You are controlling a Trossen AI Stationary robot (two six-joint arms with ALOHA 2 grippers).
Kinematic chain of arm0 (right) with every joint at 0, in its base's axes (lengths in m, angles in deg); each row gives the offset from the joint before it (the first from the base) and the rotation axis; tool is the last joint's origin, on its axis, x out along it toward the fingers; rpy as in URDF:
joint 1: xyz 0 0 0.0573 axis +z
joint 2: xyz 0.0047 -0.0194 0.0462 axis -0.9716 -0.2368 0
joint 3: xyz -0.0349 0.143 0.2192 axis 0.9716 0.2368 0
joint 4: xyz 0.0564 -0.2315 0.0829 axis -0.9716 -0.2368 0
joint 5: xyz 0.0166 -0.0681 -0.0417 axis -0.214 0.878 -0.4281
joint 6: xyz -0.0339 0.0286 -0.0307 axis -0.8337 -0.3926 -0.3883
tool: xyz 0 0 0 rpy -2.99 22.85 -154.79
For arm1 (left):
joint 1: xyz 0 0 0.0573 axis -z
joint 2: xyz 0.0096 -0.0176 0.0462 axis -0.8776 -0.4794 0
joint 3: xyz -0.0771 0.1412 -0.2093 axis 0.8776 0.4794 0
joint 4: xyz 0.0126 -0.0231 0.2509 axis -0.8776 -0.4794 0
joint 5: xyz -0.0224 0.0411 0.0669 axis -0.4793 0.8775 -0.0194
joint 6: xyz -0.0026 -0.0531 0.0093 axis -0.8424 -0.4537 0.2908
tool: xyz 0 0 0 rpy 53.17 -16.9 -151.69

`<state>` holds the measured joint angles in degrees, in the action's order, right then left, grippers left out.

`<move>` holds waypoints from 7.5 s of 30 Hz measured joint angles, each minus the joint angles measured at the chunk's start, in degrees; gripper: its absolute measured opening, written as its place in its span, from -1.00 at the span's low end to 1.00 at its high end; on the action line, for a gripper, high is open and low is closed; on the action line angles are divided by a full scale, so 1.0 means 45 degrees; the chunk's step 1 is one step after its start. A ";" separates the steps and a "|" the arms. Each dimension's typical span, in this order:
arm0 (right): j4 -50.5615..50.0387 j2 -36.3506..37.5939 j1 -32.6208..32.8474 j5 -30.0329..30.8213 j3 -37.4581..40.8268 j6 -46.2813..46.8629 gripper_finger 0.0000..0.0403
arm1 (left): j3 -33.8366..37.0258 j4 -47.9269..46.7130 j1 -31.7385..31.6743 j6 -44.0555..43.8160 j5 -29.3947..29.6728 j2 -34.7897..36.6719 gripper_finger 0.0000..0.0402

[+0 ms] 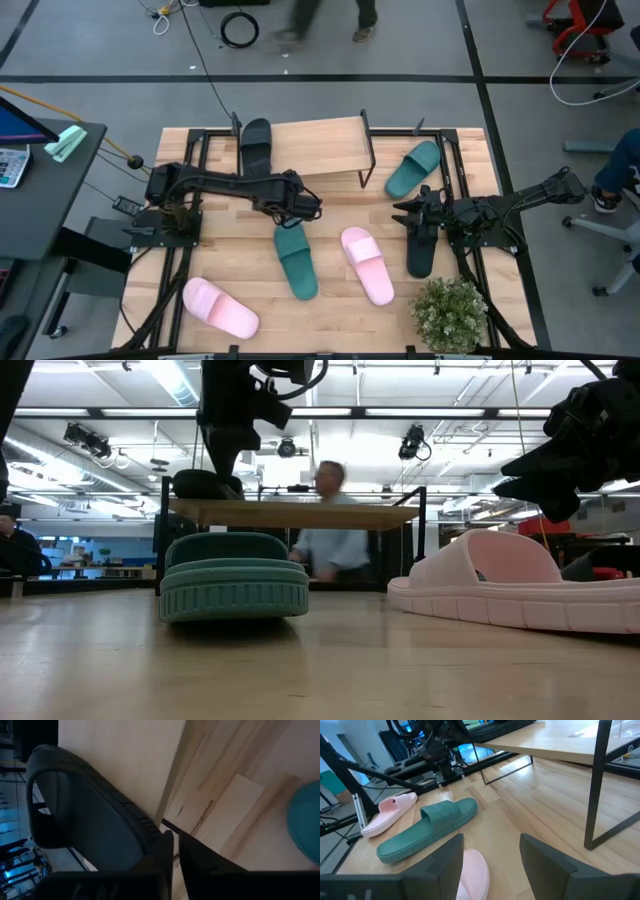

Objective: Pick and place slides into the shelf
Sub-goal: Put the left black slipper on the shelf, then put the black slipper on the shelf

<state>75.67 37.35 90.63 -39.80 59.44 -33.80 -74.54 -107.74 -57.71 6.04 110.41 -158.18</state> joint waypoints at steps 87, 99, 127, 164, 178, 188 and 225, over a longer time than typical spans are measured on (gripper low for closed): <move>-0.9892 -1.5544 0.5560 -0.2575 -1.2167 0.6261 0.09 | -0.0015 0.1928 0.2913 -0.0431 0.1278 0.4838 -0.27; -1.1384 -1.5897 0.5795 -0.2867 -1.2167 0.6932 0.03 | -0.0015 0.1925 0.2913 -0.0440 0.1278 0.4838 -0.22; -1.5686 -1.5727 0.5862 0.0862 -1.2172 0.6280 0.07 | -0.0010 0.1928 0.2713 -0.0416 0.1428 0.4843 -0.27; -1.7563 -1.5714 0.3269 0.0175 -1.0109 0.6645 -0.46 | -0.0010 0.1928 0.2645 0.0011 0.1428 0.4847 -0.31; -1.9444 -1.5718 0.3269 0.1292 -1.3273 0.6634 -0.94 | -0.0010 0.1928 0.2645 0.0016 0.1428 0.4843 -0.24; -1.7733 -1.5713 0.3264 0.2244 -1.8872 0.1676 -0.96 | -0.0010 0.1928 0.2645 0.0325 0.1428 0.4843 -0.31; -0.1568 -2.2021 -0.4922 0.5909 -2.0724 -1.6640 -0.94 | -0.0010 0.1519 0.1920 0.0739 0.3186 0.7192 -0.30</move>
<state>68.62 -61.74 68.48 -13.21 -33.82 -108.68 -74.59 -100.91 -49.07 9.37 124.75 -125.82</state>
